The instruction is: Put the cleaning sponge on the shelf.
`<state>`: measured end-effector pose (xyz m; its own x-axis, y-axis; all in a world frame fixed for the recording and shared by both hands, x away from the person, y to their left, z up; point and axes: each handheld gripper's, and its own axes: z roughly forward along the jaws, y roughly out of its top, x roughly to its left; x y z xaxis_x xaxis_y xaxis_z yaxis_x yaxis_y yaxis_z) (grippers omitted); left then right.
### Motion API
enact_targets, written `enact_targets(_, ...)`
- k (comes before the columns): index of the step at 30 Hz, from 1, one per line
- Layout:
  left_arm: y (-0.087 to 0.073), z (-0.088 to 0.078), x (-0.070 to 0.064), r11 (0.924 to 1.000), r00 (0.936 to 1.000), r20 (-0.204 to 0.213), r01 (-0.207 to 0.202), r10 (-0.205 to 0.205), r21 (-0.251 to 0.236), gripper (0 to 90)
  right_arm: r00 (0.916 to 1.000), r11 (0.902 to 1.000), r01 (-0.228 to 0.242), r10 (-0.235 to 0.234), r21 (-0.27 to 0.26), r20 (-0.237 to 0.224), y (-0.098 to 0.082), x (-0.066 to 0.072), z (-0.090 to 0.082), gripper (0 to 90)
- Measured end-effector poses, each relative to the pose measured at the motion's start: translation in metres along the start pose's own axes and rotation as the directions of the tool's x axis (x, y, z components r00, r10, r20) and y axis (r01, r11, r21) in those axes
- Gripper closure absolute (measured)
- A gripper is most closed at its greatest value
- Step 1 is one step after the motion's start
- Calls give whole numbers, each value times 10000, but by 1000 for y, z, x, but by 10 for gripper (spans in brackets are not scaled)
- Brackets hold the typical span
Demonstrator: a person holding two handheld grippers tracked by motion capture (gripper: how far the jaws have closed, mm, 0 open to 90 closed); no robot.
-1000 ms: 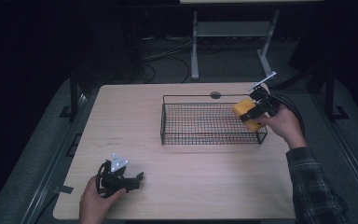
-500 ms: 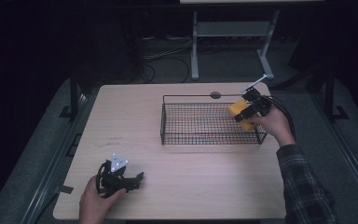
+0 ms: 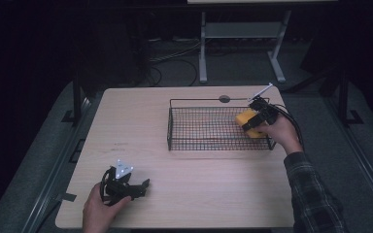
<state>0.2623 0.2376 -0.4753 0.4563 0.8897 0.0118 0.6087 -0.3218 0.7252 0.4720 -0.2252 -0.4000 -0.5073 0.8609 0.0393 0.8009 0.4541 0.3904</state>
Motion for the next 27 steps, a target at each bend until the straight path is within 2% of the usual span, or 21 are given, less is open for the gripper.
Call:
enact_targets(15,0,0,0,10000,10000,6,3,-3,1,128,10000,9995,34,-33,308,-33,-2,2,6,203)
enact_targets(27,0,0,0,10000,10000,6,-1,1,3,128,10000,9999,71,-71,134,-56,-3,2,0,187)
